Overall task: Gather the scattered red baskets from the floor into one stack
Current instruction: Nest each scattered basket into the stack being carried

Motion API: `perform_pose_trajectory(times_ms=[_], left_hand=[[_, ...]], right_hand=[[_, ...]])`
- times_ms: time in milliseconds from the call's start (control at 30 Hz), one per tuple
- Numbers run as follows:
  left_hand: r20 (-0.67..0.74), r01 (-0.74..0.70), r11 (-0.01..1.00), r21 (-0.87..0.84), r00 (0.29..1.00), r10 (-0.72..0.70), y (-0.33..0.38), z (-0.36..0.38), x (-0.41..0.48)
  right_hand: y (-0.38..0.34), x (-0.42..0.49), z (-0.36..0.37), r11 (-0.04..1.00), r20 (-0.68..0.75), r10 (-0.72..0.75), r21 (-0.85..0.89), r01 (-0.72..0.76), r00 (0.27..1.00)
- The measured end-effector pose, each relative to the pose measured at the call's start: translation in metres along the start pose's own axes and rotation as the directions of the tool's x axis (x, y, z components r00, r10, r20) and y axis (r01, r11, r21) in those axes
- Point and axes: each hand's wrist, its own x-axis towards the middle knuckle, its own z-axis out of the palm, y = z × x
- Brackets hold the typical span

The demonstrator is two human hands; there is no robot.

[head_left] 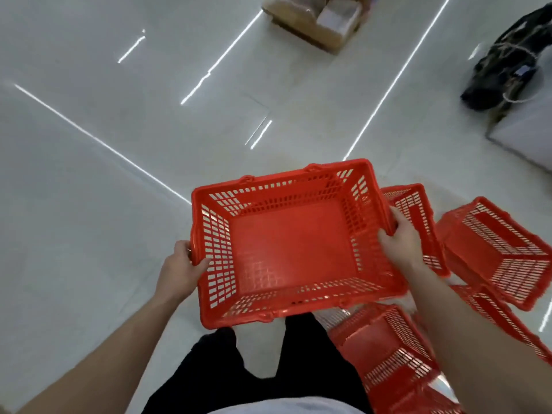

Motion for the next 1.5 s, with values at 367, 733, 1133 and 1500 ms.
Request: perform_pose_trajectory(times_ms=[367,733,1133,1500], left_hand=[[-0.039,0.193,0.976,-0.097,0.979,-0.198,0.018,0.150,0.048],[0.219,0.337,0.932,0.132,0.907,-0.359,-0.003,0.208,0.102],[0.336,-0.285,0.807,0.517,0.935,0.115,0.171,0.103,0.066],[0.612,-0.802,0.323,0.503,0.594,0.521,0.264,0.085,-0.033]], right_hand=[[0.044,0.198,0.050,0.985,0.126,-0.158,-0.046,0.165,0.979],[0.099,0.223,0.125,0.984,0.410,0.128,-0.165,-0.064,0.903],[0.020,0.106,0.012,0.898,0.328,0.250,-0.431,-0.091,0.911],[0.040,-0.164,-0.060,0.794,-0.068,0.587,-0.144,-0.590,0.807]])
